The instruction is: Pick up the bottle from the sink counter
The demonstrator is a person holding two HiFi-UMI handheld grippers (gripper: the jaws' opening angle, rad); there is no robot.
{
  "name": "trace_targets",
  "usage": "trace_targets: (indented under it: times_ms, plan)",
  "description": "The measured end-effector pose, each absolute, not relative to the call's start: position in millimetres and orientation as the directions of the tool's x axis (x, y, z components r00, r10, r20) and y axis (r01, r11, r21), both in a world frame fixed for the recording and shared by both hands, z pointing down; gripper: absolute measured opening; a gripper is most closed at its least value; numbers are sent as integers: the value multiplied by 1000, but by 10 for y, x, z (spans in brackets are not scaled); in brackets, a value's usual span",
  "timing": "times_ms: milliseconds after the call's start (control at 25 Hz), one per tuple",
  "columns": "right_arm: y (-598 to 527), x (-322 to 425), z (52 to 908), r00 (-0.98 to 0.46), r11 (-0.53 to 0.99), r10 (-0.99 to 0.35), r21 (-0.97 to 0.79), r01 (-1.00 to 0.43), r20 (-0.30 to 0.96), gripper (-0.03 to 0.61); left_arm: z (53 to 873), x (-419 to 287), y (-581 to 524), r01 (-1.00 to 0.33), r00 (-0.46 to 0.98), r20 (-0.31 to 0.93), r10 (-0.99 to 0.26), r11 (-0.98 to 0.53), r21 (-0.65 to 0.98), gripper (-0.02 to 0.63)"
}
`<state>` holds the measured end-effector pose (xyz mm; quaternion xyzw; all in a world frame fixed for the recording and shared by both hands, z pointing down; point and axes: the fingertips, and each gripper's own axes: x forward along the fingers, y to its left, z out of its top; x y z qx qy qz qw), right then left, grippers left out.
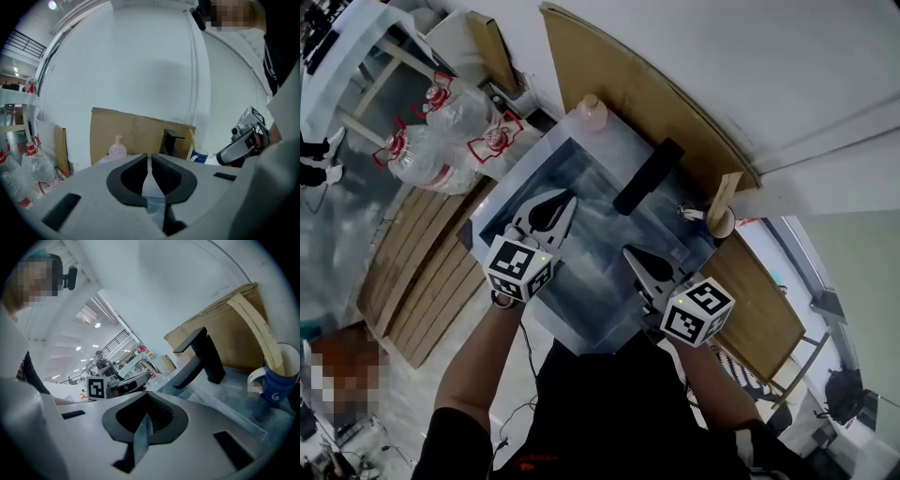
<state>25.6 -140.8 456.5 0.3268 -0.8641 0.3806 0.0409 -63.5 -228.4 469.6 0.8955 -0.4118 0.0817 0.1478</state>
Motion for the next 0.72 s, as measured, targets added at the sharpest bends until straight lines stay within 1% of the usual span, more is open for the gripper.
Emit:
trace_targets:
  times_ms: [120,240,720]
  plan:
    - [-1432,286,4641,-787,496,-528,-636,-591,320,5,4777,-591,-2467,-762,647,263,-715,-621,185,28]
    - [-1448,290,4730,-790,492,-520,-641,-589,326,5,4885,-557,-2666,-760,648,266,-714,-627,169,82]
    - [-1487,380,5027,-781,457,-503,-653,-604,371,5,5133,-503,-3797,-791,600,263,-755,-610,54,231]
